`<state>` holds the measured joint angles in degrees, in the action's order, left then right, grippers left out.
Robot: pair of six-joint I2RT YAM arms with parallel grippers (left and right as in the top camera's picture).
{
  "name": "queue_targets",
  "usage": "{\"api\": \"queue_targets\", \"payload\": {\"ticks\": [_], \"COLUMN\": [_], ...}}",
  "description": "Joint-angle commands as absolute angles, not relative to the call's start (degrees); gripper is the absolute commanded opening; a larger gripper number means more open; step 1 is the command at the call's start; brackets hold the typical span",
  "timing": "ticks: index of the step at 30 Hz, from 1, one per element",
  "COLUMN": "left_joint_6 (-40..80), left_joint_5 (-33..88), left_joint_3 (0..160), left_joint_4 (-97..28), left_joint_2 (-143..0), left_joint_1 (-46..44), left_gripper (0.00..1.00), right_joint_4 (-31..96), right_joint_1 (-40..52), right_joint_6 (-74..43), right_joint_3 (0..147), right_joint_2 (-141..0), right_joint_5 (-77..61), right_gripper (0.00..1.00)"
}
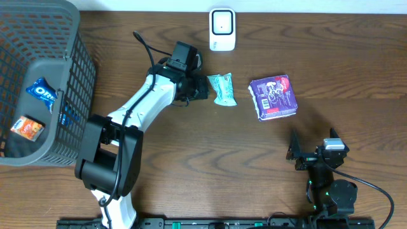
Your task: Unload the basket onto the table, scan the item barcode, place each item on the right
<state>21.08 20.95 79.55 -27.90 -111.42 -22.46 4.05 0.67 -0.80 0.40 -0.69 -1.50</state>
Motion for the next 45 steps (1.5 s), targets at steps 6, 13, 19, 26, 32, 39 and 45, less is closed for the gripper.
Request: {"api": "queue_targets", "payload": {"ticks": [6, 13, 19, 26, 32, 39, 45], "left_joint_6": [20.01, 19.9, 16.49, 16.51, 19.51, 26.04, 28.99], "left_joint_5": [19.86, 8.34, 5.08, 7.16, 23.57, 28.01, 11.14], "left_joint_3": [80.42, 80.42, 80.44, 80.49, 80.49, 80.12, 80.12], "left_joint_4": [-19.18, -18.94, -19.97, -20.67, -20.93, -18.04, -16.34], "left_joint_2": [-116.38, -119.81, -118.91, -110.39, -106.98, -107.2, -107.83], "left_joint_1": [-28.51, -28.64, -28.64, -28.64, -28.93, -35.92, -40.51], "left_gripper": [0.27, 0.19, 0.19, 0.23, 0.27, 0.27, 0.52], "right_joint_4": [4.29, 4.29, 4.29, 4.29, 4.29, 4.29, 4.29], "right_joint_1": [1.17, 1.17, 1.17, 1.17, 1.17, 1.17, 1.17], "right_joint_6": [-0.36, -0.36, -0.36, -0.36, -0.36, -0.36, -0.36], "right_joint_3": [0.32, 0.32, 0.32, 0.32, 0.32, 0.32, 0.32], "right_joint_2": [-0.38, -0.38, -0.38, -0.38, -0.38, -0.38, -0.38], "right_joint_5": [-1.39, -1.39, -1.39, -1.39, -1.39, -1.39, -1.39], "right_gripper": [0.99, 0.99, 0.99, 0.99, 0.99, 0.99, 0.99]}}
